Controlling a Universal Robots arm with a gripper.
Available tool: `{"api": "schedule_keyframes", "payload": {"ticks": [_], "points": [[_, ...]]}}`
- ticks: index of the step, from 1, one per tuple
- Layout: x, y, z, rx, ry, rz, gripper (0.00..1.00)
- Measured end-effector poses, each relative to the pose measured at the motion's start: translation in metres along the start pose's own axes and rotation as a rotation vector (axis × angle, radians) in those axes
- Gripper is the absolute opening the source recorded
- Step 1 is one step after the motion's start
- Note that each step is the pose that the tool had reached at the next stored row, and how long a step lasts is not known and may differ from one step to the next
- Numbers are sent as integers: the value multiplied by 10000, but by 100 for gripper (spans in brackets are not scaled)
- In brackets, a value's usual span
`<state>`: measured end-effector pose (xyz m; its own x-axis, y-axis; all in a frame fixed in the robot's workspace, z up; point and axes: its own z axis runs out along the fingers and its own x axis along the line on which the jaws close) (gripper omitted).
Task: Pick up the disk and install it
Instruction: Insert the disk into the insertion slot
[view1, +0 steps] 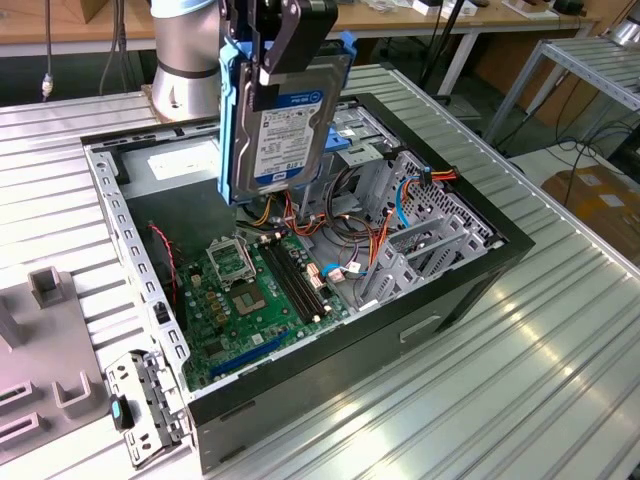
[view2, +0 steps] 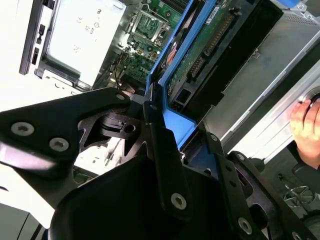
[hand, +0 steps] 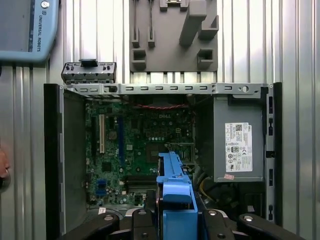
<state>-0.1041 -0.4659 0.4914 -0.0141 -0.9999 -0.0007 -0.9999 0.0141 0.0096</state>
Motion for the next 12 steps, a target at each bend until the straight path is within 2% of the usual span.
{"api": "schedule_keyframes", "payload": {"ticks": [12], "points": [[89,-58,10,0,12,0,37]]}}
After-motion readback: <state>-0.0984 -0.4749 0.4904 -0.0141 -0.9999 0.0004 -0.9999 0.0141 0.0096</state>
